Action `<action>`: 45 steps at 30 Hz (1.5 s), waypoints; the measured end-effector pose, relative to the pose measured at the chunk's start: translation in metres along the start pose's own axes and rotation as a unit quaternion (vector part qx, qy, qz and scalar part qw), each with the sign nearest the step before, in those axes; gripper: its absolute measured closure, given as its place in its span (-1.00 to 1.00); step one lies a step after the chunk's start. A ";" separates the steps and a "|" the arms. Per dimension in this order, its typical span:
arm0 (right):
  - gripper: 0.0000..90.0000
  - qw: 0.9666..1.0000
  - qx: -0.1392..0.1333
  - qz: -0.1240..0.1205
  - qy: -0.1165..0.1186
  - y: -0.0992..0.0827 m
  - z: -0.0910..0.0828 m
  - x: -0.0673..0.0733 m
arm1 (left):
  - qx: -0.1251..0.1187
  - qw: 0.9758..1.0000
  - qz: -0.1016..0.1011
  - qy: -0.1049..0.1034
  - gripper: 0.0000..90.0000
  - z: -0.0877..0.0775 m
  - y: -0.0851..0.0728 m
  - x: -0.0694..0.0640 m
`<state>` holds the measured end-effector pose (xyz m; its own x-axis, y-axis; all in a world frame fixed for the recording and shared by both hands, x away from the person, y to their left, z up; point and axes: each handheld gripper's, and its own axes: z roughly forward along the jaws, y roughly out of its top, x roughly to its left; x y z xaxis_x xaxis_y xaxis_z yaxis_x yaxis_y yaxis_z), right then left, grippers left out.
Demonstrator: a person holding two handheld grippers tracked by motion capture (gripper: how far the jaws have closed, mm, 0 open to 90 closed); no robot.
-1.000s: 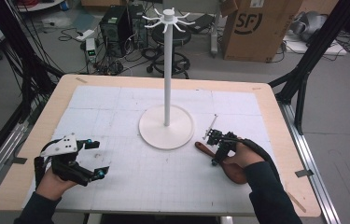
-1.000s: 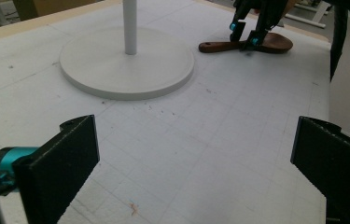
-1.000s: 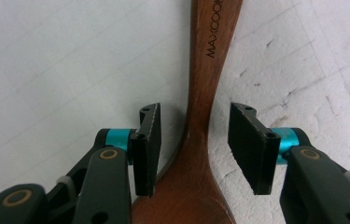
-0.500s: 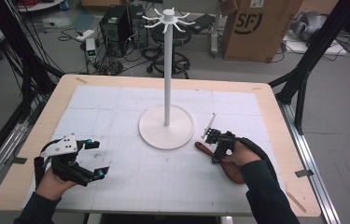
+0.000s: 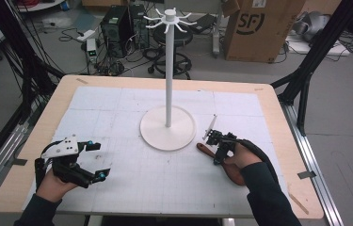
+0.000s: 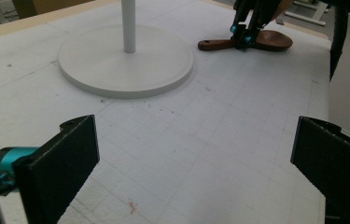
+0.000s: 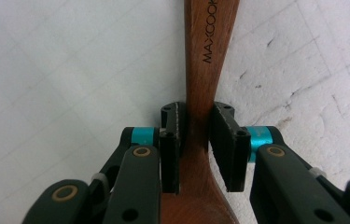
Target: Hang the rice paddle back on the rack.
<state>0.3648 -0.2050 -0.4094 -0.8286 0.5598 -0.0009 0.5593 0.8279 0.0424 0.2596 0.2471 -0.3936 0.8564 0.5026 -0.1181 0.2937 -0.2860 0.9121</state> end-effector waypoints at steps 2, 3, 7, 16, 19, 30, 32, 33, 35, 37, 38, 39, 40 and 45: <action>0.62 1.000 0.004 0.002 0.000 0.001 0.000 0.000 | 0.000 1.000 0.000 0.000 -0.96 0.000 0.000 0.000; 0.62 1.000 0.006 0.002 0.001 0.001 0.000 0.000 | 0.000 1.000 0.000 0.000 -0.96 0.000 0.000 0.000; 0.67 1.000 0.009 0.006 0.004 0.002 0.000 0.000 | 0.000 1.000 0.000 0.000 -0.96 0.000 0.000 0.000; 0.72 1.000 -0.001 0.001 0.011 -0.001 0.000 -0.002 | 0.001 1.000 0.000 0.000 -0.96 0.000 0.000 0.000; 0.72 1.000 -0.011 -0.002 0.013 -0.003 0.000 -0.003 | 0.000 1.000 0.001 0.001 -0.96 0.000 0.000 0.000; 0.73 1.000 -0.016 0.000 0.021 -0.005 0.000 -0.005 | 0.000 1.000 0.000 0.001 -0.96 0.000 0.000 0.000; 0.73 1.000 -0.015 0.000 0.023 -0.005 0.000 -0.005 | -0.001 1.000 -0.001 0.001 -0.96 0.000 0.000 0.000; 0.74 1.000 -0.017 0.000 0.025 -0.005 -0.001 -0.006 | 0.000 1.000 0.000 0.001 -0.96 0.000 0.000 0.000; 0.73 0.999 -0.020 0.000 0.031 -0.006 -0.001 -0.008 | 0.000 1.000 0.000 0.000 -0.96 -0.001 0.000 0.000; 0.73 0.999 -0.024 -0.003 0.038 -0.008 -0.001 -0.010 | 0.000 1.000 -0.001 0.002 -0.96 -0.001 -0.001 0.001; 0.74 0.999 -0.031 -0.001 0.042 -0.009 -0.002 -0.011 | 0.000 1.000 -0.001 0.002 -0.96 -0.002 -0.001 0.001; 0.74 0.998 -0.033 0.002 0.049 -0.010 -0.003 -0.012 | 0.000 1.000 -0.002 0.003 -0.96 -0.002 -0.001 0.001; 0.74 0.998 -0.033 0.004 0.049 -0.010 -0.003 -0.012 | -0.001 1.000 -0.003 0.004 -0.96 -0.002 -0.001 0.001; 0.74 0.997 -0.055 0.001 0.059 -0.016 -0.008 -0.013 | 0.000 1.000 -0.003 0.004 -0.96 -0.002 -0.002 0.001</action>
<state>0.3669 -0.2257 -0.4020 -0.8281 0.5483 0.1170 0.5605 0.8141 0.1522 0.2591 0.2495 -0.3945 0.8509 0.5112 -0.1209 0.2995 -0.2832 0.9111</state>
